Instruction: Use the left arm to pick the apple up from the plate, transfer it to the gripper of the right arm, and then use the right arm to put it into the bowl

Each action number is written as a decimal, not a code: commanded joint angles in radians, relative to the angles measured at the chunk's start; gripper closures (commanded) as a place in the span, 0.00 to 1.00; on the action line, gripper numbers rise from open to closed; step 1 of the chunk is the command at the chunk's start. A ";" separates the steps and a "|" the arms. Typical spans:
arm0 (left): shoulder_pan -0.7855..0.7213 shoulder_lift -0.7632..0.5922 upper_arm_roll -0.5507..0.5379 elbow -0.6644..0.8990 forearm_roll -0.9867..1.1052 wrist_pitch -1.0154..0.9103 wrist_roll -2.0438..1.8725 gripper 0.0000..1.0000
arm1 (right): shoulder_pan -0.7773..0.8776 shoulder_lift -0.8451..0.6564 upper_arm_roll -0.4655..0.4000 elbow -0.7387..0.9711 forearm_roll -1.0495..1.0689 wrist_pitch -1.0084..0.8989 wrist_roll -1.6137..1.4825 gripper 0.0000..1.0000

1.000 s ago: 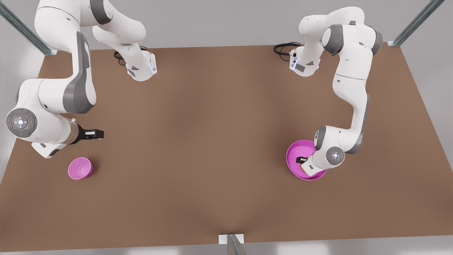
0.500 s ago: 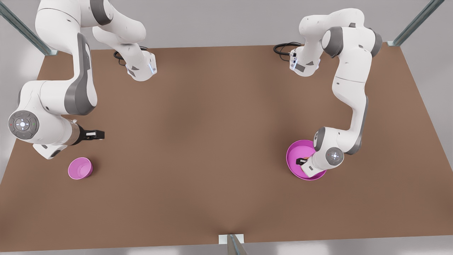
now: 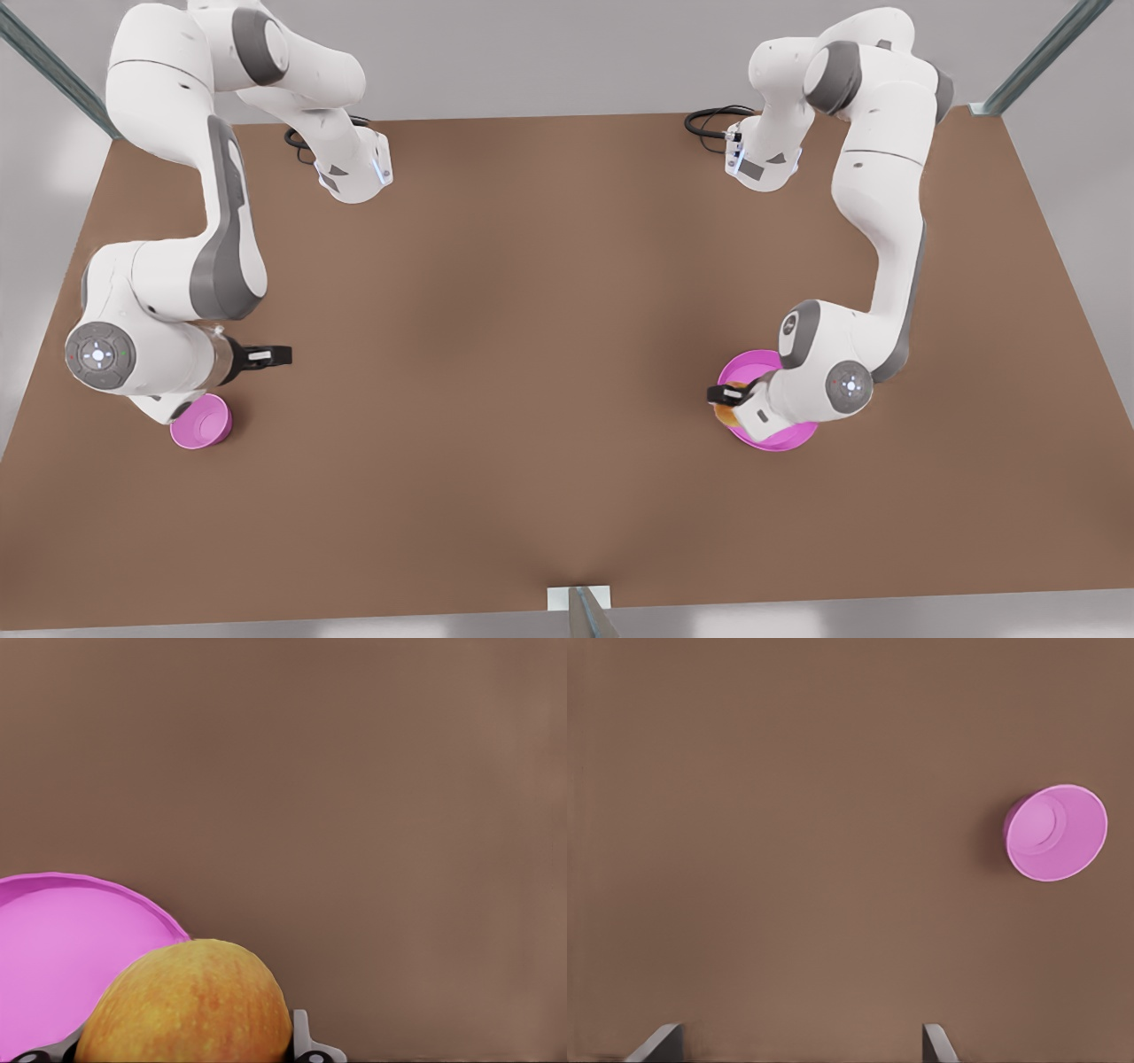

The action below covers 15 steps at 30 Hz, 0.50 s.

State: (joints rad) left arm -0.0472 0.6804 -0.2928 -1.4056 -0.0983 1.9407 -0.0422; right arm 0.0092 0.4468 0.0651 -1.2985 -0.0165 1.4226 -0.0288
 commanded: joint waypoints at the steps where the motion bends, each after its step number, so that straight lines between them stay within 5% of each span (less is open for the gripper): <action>1: 0.000 0.024 -0.061 0.054 -0.147 -0.140 -0.018 0.13 | 0.000 0.053 0.008 0.004 0.197 0.056 -0.085 0.00; 7: -0.003 0.315 -0.295 0.366 -0.405 -0.074 -0.013 0.13 | -0.008 0.291 0.168 0.093 0.509 0.297 -0.141 0.00; 15: -0.034 0.370 -0.374 0.369 -0.597 0.029 0.206 0.12 | -0.081 0.440 0.309 0.091 0.765 0.502 -0.666 0.00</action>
State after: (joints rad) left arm -0.0784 1.0508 -0.6646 -1.0376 -0.6385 1.9448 -0.0017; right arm -0.0693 0.8834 0.3673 -1.2075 0.6786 1.7987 -0.2256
